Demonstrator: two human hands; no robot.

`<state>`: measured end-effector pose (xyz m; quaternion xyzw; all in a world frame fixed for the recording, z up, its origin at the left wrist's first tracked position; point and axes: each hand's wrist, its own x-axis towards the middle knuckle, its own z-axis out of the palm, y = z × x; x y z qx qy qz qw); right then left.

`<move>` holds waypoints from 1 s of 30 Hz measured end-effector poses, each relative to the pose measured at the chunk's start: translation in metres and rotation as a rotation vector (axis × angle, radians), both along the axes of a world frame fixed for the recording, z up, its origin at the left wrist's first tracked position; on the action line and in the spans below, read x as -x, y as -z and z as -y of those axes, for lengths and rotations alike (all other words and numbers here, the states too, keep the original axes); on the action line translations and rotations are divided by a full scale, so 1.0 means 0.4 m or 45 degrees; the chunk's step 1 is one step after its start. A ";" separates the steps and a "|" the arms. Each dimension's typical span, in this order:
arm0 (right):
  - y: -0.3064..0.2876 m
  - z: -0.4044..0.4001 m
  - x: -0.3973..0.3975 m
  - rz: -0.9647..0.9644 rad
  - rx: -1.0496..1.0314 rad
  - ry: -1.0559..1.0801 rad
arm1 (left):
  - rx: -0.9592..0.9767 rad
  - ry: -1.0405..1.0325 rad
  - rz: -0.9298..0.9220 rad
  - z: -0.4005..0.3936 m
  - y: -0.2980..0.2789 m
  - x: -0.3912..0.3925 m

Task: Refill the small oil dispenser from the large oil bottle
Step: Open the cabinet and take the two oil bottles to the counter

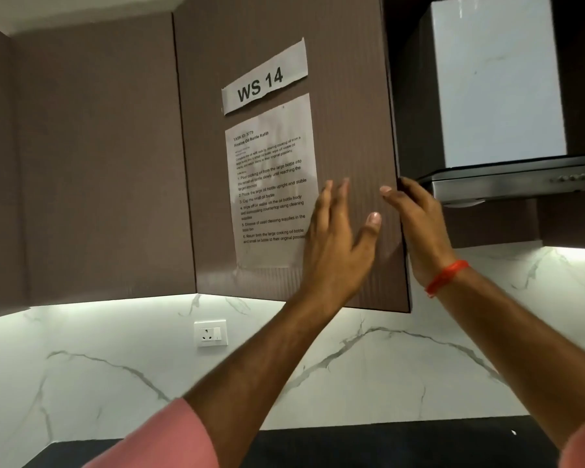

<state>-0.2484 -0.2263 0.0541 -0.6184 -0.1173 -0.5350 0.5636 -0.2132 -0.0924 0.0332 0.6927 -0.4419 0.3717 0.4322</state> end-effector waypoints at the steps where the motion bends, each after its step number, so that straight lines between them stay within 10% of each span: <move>1: -0.017 -0.028 0.017 0.009 0.000 -0.022 | -0.032 -0.048 0.054 -0.013 -0.014 0.011; 30: -0.035 -0.897 0.124 0.077 0.383 -0.690 | 0.518 0.026 -0.109 -0.703 -0.132 0.121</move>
